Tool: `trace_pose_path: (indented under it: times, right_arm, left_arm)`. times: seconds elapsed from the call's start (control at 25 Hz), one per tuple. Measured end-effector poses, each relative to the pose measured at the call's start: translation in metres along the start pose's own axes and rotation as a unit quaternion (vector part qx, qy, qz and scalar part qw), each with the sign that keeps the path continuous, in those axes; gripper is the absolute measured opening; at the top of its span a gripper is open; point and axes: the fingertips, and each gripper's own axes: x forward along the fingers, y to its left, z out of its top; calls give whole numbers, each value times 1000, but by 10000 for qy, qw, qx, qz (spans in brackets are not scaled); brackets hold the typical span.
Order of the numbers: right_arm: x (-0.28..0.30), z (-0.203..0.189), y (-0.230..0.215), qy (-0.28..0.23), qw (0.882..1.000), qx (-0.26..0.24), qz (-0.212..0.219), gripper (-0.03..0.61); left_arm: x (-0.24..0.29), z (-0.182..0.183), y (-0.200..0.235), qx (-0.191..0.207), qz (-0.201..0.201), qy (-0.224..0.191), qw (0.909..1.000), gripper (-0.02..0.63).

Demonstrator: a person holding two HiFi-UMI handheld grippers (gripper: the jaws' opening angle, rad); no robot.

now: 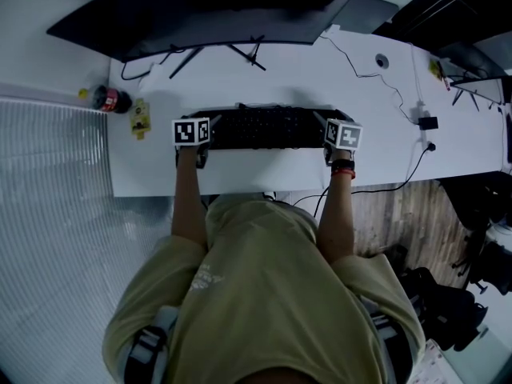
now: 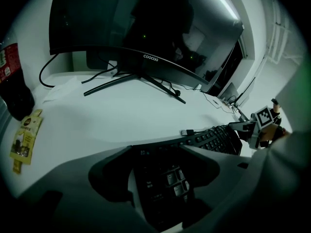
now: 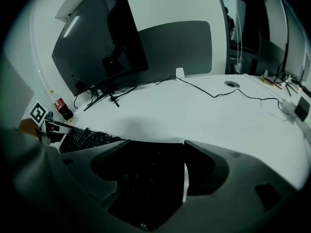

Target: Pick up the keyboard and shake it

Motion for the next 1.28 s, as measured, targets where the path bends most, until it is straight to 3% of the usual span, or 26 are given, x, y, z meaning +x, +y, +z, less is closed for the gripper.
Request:
trace_pose_path:
  times: [0.48, 1.28]
  right_arm:
    - [6, -4, -2, 278, 9992, 137, 268, 353]
    - [1, -2, 0, 179, 9995, 268, 37, 345]
  left_arm:
    - [2, -1, 0, -70, -139, 145, 9998, 306]
    - [-6, -5, 0, -90, 58, -66, 9999, 305]
